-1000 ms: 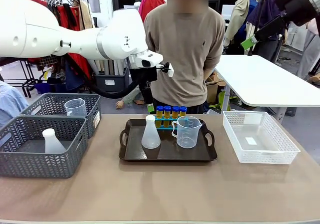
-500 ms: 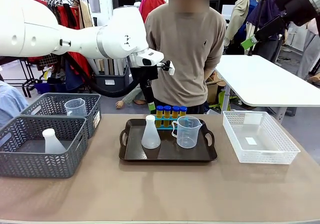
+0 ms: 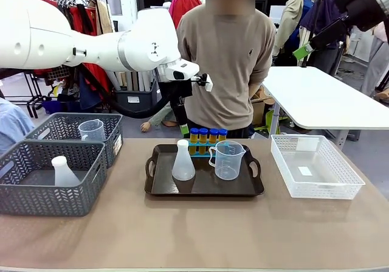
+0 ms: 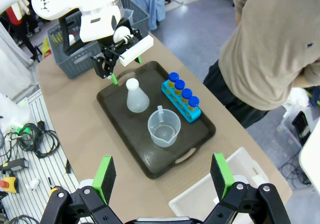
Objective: Prepare the laboratory tools.
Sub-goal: Pick up one Small flask and place it on the Handle tray.
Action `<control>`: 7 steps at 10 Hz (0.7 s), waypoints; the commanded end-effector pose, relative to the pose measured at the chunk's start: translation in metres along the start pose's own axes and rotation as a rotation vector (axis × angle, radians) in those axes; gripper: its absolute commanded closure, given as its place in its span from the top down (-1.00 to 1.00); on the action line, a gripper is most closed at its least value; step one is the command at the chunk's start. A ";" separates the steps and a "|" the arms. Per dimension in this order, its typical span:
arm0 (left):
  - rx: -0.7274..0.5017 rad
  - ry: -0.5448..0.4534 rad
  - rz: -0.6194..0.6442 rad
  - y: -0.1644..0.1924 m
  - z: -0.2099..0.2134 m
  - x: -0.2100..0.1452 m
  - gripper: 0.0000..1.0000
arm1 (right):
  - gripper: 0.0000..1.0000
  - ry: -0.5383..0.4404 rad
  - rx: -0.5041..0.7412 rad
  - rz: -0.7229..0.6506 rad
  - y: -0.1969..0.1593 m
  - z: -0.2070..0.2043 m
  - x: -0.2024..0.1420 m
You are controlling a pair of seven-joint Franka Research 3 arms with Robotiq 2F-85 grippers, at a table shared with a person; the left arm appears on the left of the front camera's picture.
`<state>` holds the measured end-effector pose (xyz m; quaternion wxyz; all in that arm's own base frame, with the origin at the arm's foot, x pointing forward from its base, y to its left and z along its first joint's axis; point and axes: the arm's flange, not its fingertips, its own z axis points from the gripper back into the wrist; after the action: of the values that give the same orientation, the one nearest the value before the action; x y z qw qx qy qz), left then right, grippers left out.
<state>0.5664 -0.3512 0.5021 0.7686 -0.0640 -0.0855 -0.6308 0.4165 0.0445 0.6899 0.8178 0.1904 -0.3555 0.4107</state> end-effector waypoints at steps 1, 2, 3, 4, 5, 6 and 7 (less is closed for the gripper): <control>0.000 0.000 0.000 0.000 0.000 0.000 1.00 | 1.00 -0.020 0.014 -0.001 0.000 0.001 0.001; -0.012 -0.028 -0.014 -0.008 0.022 -0.006 1.00 | 1.00 -0.020 0.014 -0.001 0.000 0.001 0.001; -0.005 -0.071 0.014 -0.016 0.040 -0.010 1.00 | 1.00 -0.020 0.014 -0.001 0.000 0.001 0.001; 0.000 -0.116 0.023 -0.021 0.062 -0.018 1.00 | 1.00 -0.020 0.014 -0.001 0.000 0.001 0.001; 0.019 -0.131 0.020 -0.029 0.080 -0.024 1.00 | 1.00 -0.020 0.014 -0.001 0.000 0.001 0.001; 0.025 -0.174 0.030 -0.032 0.093 -0.027 1.00 | 1.00 -0.020 0.014 -0.001 0.000 0.001 0.001; 0.027 -0.204 0.032 -0.036 0.113 -0.034 1.00 | 1.00 -0.020 0.014 -0.001 0.000 0.001 0.001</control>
<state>0.5324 -0.3227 0.6109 0.7751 -0.1046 -0.1614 -0.6018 0.4166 0.0444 0.6898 0.8178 0.1904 -0.3554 0.4106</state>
